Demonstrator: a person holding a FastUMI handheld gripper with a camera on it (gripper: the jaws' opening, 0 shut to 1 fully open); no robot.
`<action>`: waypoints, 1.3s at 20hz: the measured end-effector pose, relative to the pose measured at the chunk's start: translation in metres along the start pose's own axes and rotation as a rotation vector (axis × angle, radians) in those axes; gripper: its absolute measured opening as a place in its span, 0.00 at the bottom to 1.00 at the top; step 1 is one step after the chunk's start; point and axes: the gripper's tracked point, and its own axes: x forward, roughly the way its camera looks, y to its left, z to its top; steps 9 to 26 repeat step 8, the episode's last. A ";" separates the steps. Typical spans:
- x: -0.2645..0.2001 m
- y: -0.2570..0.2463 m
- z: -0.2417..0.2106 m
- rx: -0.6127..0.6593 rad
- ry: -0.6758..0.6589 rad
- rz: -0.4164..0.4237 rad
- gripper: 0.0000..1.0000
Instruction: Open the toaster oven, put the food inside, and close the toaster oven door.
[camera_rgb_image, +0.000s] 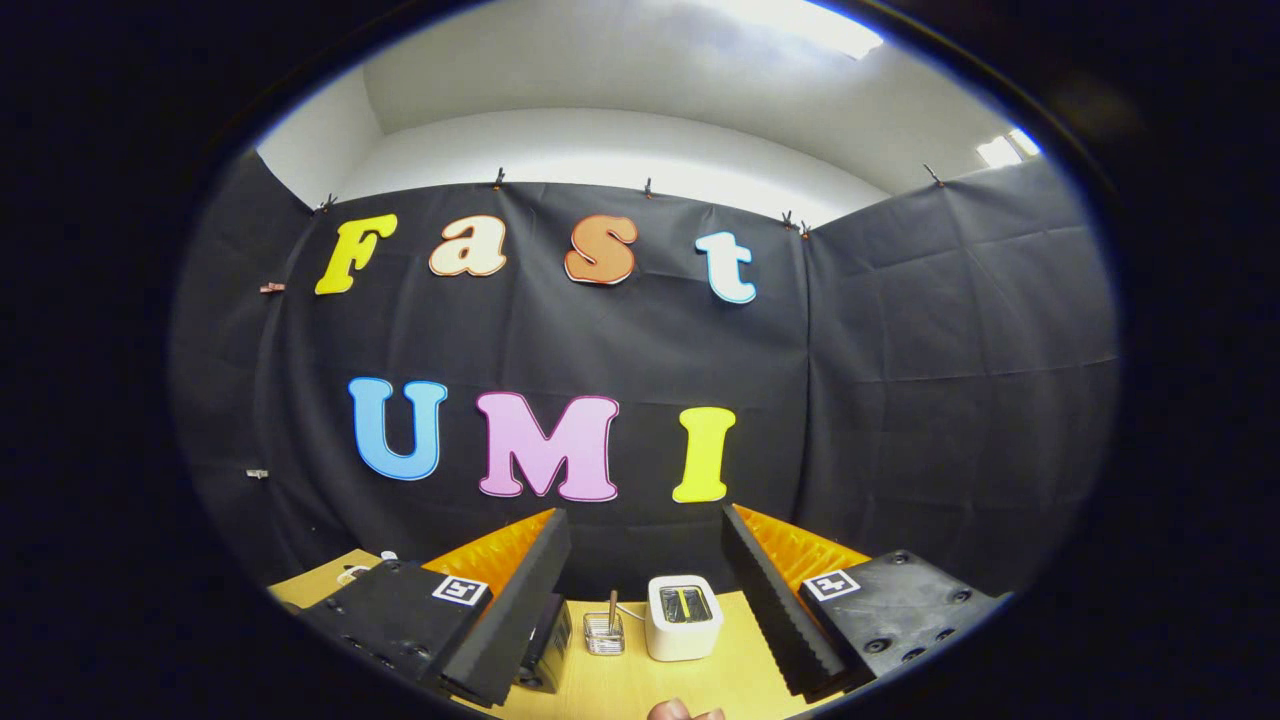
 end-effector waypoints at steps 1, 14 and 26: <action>0.001 -0.005 0.001 0.007 0.004 -0.004 0.98; 0.003 -0.020 0.002 0.034 0.010 -0.013 0.98; 0.003 -0.020 0.002 0.034 0.010 -0.013 0.98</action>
